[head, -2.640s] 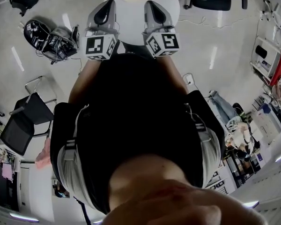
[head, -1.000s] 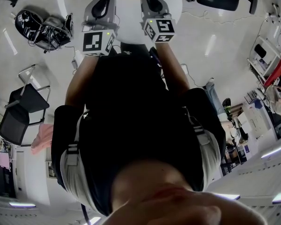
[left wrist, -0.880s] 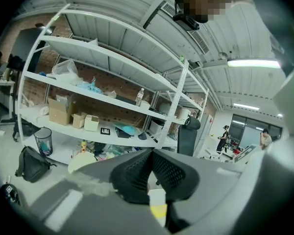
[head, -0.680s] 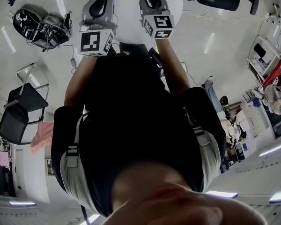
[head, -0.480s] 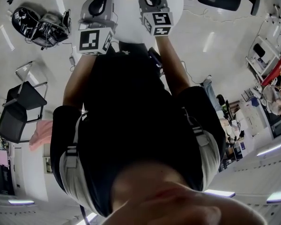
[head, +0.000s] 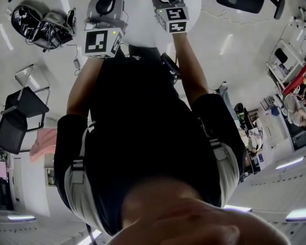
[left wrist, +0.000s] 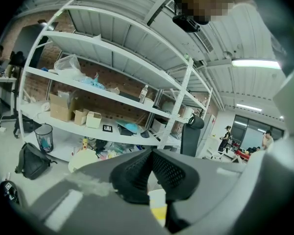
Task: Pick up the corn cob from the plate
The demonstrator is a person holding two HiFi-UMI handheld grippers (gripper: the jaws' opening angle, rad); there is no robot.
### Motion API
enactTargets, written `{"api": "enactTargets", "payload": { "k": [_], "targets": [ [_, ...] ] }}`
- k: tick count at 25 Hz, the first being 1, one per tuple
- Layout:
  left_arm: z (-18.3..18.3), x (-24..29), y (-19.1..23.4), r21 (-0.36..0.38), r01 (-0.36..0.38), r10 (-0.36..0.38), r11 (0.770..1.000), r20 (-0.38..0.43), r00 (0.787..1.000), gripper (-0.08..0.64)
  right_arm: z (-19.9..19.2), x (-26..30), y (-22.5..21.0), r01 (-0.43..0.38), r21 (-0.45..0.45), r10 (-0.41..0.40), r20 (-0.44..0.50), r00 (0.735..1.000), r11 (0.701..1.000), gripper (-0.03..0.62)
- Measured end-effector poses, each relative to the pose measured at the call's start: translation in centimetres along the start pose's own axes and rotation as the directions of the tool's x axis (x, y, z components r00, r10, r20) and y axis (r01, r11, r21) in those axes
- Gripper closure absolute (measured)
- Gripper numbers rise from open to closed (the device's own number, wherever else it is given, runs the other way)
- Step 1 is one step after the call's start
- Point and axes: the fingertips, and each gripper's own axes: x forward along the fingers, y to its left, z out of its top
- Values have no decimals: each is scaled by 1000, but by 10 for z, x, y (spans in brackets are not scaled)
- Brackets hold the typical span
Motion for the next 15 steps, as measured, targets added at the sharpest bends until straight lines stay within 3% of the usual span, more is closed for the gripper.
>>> {"api": "enactTargets", "payload": {
  "k": [8,15],
  "targets": [
    [-11,4,3,-28,-12,12,1000,-11,1000,554,-19,22,1,-88,-108,75,-119,990,990,389],
    [-21,2,6,-17,-15,15,1000,-21,1000,554,-40,38,8,-177,-250,117,-237,964,952,339]
  ]
}}
